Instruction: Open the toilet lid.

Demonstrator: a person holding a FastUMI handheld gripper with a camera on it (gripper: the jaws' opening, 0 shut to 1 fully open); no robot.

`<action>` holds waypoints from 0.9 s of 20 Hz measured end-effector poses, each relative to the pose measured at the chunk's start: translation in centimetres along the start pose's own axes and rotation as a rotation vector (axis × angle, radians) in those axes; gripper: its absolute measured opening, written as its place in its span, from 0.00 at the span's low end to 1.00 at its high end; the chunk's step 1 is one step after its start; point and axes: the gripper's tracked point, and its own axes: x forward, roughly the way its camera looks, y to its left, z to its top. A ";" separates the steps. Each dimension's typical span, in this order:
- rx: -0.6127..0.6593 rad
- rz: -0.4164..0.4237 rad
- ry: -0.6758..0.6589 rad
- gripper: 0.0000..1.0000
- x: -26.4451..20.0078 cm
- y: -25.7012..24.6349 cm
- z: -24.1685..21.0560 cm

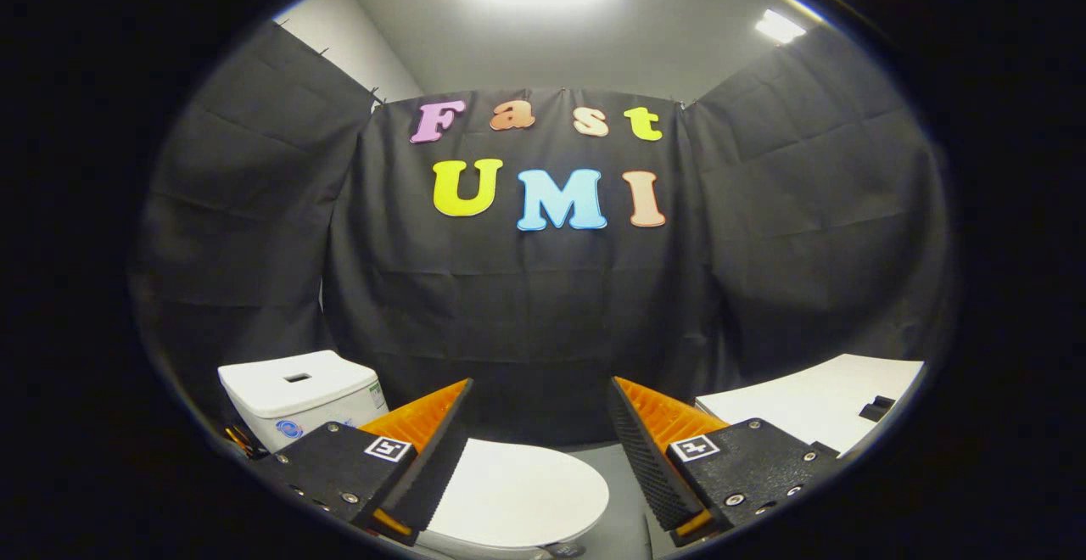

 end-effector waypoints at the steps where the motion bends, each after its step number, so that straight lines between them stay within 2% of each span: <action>1: 0.026 -0.004 0.001 0.95 0.0 0.5 -0.1; 6: 0.186 -0.014 0.005 0.95 -0.7 2.8 -1.9; 18: 0.334 -0.070 0.076 0.96 -2.8 3.7 -8.3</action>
